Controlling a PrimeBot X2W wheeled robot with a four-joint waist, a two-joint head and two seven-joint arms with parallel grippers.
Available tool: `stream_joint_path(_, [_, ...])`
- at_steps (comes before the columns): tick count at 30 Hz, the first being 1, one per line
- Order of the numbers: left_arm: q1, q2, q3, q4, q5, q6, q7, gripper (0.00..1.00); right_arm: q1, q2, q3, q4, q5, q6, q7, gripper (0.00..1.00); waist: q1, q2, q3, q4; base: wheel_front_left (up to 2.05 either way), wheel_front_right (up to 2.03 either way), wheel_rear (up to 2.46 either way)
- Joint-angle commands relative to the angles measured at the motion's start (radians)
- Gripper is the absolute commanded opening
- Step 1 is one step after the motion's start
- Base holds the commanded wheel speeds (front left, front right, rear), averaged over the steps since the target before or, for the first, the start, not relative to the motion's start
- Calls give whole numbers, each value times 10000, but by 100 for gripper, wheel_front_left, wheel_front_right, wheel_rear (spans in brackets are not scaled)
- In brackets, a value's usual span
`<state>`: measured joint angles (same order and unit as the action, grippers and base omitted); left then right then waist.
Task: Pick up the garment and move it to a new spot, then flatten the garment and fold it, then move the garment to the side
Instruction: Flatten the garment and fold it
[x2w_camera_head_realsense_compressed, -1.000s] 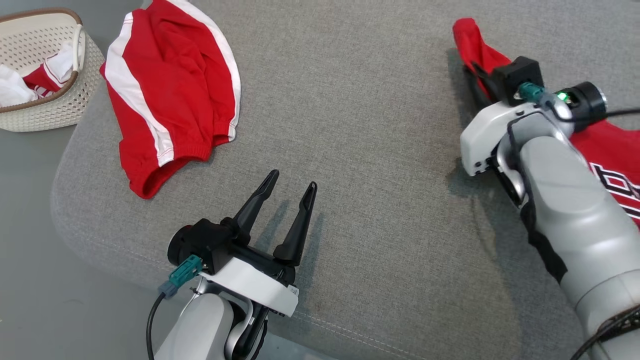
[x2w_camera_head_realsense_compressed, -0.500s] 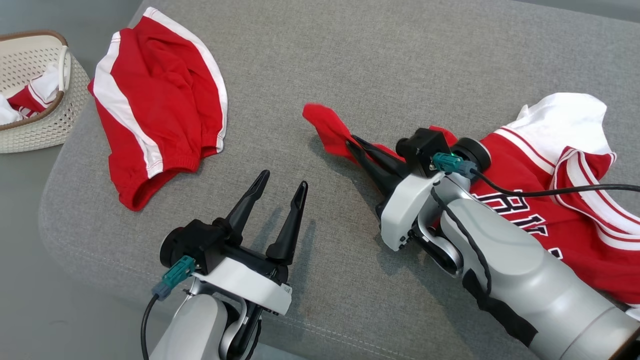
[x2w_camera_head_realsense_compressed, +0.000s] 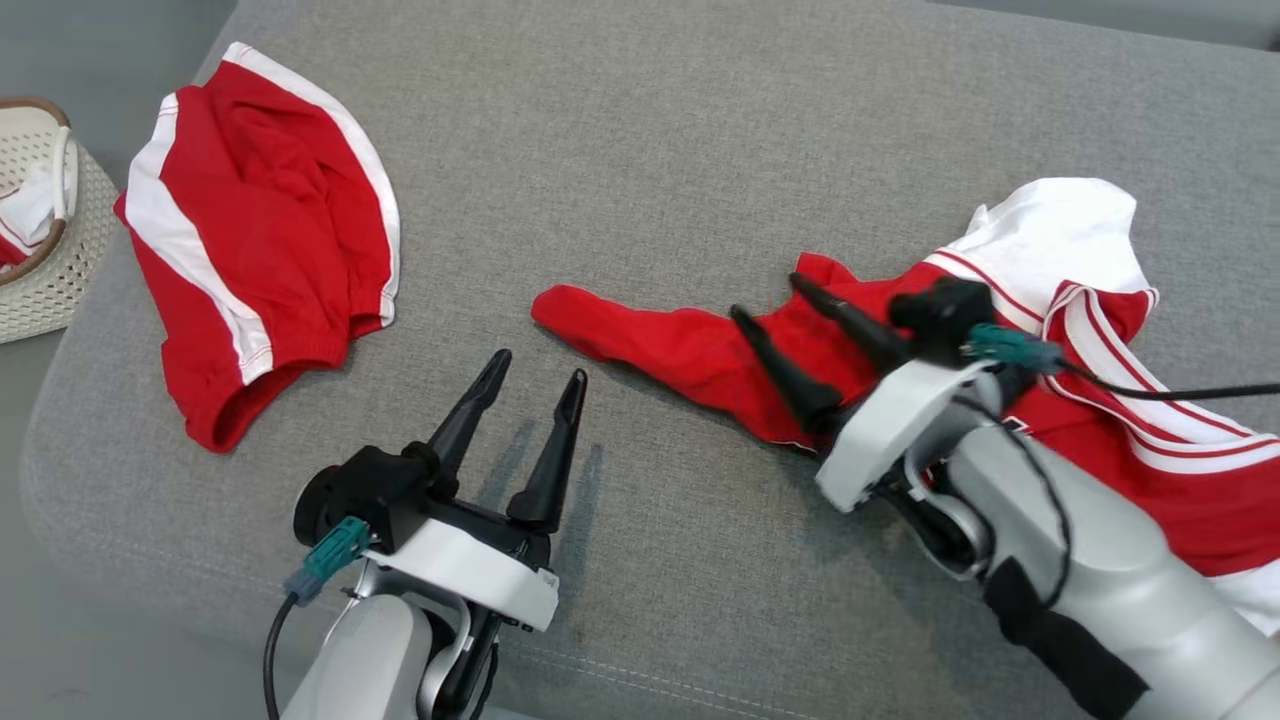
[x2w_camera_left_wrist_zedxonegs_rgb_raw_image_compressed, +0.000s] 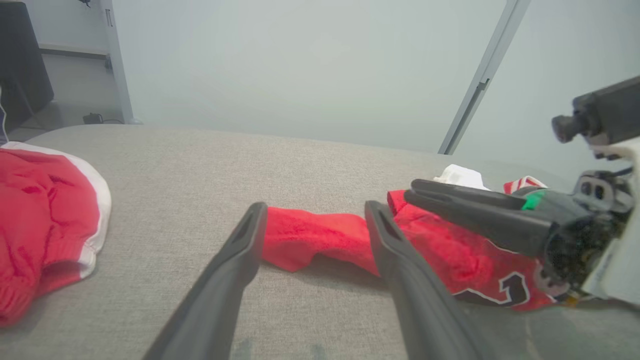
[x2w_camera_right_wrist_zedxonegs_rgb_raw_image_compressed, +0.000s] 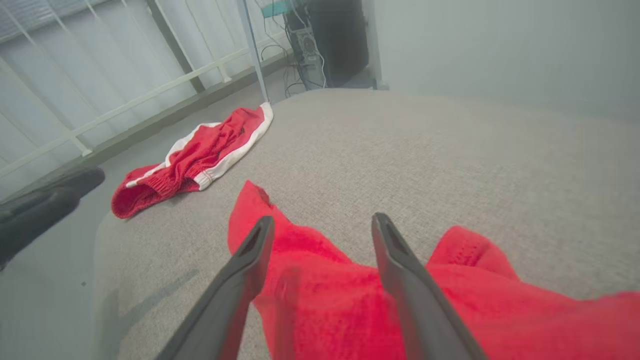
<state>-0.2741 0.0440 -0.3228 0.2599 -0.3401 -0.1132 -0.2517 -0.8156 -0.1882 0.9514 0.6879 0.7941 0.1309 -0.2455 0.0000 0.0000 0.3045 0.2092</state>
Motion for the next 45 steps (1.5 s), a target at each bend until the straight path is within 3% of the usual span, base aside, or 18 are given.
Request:
stream_joint_path(1, [-27, 155, 389, -220, 118, 2, -101, 100, 375, -34, -272, -355, 41, -2, -149, 100, 0, 0, -55, -105, 0, 0, 0])
stream_joint_path(2, [6, 194, 476, -208, 119, 6, -101, 100, 601, -250, -912, -746, -81, -2, -153, 100, 0, 0, -88, -187, 0, 0, 0])
stream_joint_path(3, [93, 298, 665, -174, 126, 33, -101, 100, 1375, -594, -2556, -1638, -502, -2, -157, 100, 0, 0, -181, -380, 0, 0, 0])
stream_joint_path(4, [93, 298, 665, -174, 126, 33, -101, 100, 1375, -594, -2556, -1638, -502, -2, -157, 100, 0, 0, -181, -380, 0, 0, 0])
stream_joint_path(7, [257, 489, 941, -77, 117, 88, -101, 100, 2932, -738, -5046, -2953, -1535, -2, -159, 100, 0, 0, -362, -734, 0, 0, 0])
stream_joint_path(9, [381, 614, 1090, 39, 80, 113, -101, 100, 3977, -581, -6554, -3759, -2212, -2, -160, 100, 0, 0, -505, -977, 0, 0, 0])
stream_joint_path(10, [486, 741, 1227, 174, 25, 136, -101, 100, 4893, -349, -7790, -4394, -2917, -2, -160, 100, 0, 0, -646, -1217, 0, 0, 0])
stream_joint_path(14, [751, 976, 1530, 405, -99, 238, -101, 100, 6465, 303, -9586, -5268, -4053, -2, -161, 100, 0, 0, -1009, -1716, 0, 0, 0])
stream_joint_path(24, [1362, 1215, 1834, 470, -254, 547, -96, 100, 8036, 914, -10247, -5733, -4873, -2, -161, 100, 0, 0, -1756, -2120, 0, 0, 0])
stream_joint_path(45, [1935, 1427, 1819, -419, -358, 922, 205, 100, 8920, 1138, -9760, -6026, -5342, -2, -162, 100, 0, 0, -1952, -2199, 0, 0, 0])
